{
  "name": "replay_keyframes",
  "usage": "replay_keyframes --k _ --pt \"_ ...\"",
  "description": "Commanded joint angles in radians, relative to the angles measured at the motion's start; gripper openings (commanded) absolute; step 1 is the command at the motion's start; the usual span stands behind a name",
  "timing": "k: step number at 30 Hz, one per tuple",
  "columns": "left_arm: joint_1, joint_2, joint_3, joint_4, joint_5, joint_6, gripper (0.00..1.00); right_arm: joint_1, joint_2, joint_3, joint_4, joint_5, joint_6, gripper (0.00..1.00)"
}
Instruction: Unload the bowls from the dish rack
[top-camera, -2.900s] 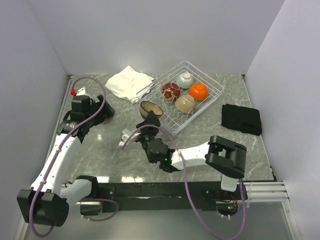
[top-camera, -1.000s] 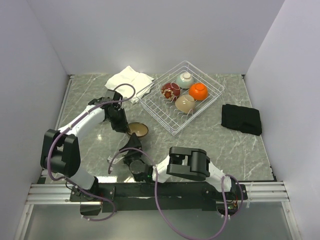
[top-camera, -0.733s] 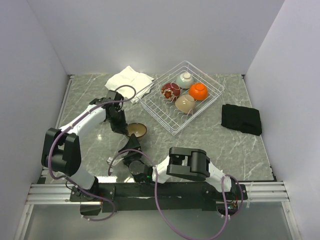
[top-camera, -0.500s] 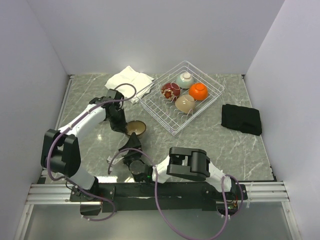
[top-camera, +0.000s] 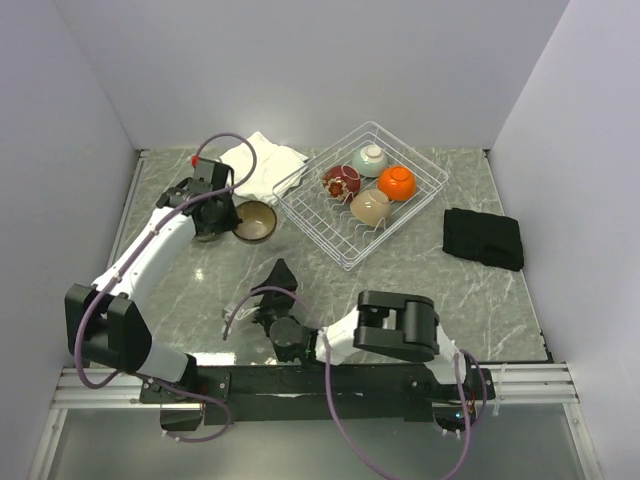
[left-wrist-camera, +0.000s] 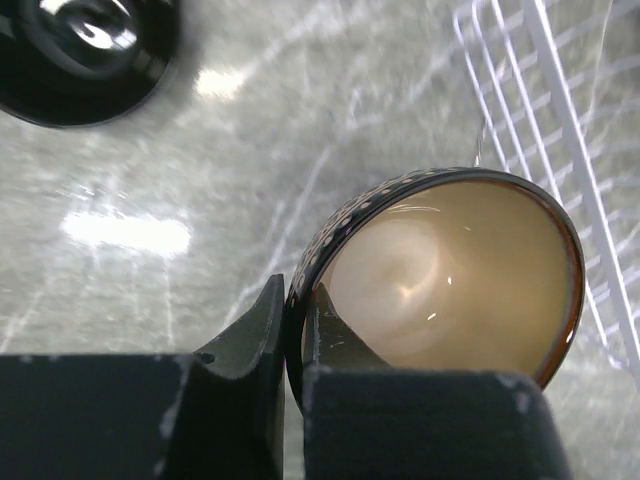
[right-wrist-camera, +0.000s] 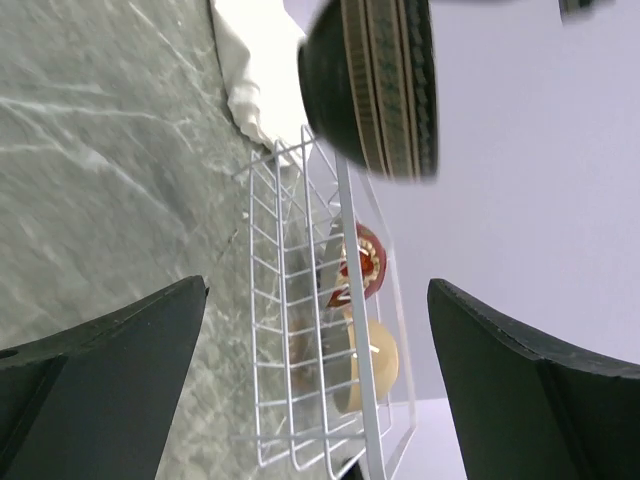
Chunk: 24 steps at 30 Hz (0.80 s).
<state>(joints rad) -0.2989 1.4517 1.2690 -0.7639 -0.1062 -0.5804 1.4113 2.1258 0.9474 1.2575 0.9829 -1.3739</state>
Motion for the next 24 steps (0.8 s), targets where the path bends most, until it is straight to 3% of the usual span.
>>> replay_keyframes --k 1,3,9,12,18,24 --pt "0.040 -0.082 0.023 0.121 -0.092 -0.024 0.01 0.006 -0.170 -0.058 -0.141 0.013 0.205 1.00" --pt "0.078 -0.089 0.003 0.141 -0.093 -0.032 0.01 0.003 -0.237 -0.076 -0.257 -0.006 0.324 1.00" --pt "0.187 -0.117 -0.062 0.231 -0.096 -0.047 0.01 -0.023 -0.403 -0.007 -0.906 -0.131 0.709 1.00" --pt "0.228 -0.122 -0.094 0.279 -0.101 -0.049 0.01 -0.058 -0.473 0.043 -1.108 -0.208 0.861 1.00" --pt "0.294 -0.090 -0.131 0.363 -0.139 -0.032 0.01 -0.171 -0.633 0.071 -1.341 -0.348 1.094 1.00" --pt "0.372 -0.013 -0.165 0.475 -0.101 -0.035 0.01 -0.316 -0.851 0.008 -1.417 -0.455 1.223 1.00"
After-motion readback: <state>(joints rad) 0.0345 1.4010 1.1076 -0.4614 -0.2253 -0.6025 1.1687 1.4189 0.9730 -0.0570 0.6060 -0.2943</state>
